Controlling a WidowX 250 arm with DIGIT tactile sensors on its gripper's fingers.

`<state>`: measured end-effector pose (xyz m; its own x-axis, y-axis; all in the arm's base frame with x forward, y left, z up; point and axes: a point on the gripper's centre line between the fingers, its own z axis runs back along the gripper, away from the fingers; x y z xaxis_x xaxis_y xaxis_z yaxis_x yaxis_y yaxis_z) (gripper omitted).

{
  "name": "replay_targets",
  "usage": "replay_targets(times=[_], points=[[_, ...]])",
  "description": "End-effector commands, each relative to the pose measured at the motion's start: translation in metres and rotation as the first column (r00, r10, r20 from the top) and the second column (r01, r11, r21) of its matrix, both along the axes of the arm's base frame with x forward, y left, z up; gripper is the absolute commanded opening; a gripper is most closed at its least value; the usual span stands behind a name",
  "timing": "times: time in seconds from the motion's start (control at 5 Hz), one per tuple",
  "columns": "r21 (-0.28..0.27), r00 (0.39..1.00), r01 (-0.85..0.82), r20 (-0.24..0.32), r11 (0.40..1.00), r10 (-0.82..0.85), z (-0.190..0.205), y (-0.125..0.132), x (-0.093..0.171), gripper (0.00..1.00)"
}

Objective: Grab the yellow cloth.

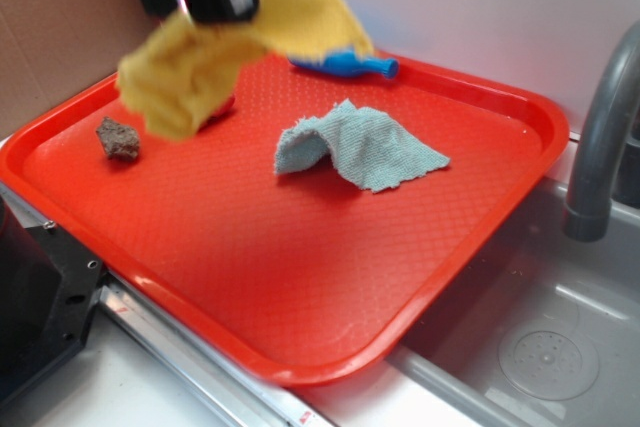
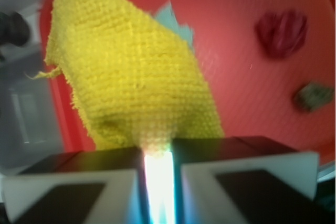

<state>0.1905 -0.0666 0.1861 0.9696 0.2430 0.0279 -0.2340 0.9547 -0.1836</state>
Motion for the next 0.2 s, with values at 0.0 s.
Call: replay_targets(times=[0.0], points=[[-0.019, 0.998, 0.044, 0.046, 0.999, -0.044, 0.0328, 0.017, 0.009, 0.0]])
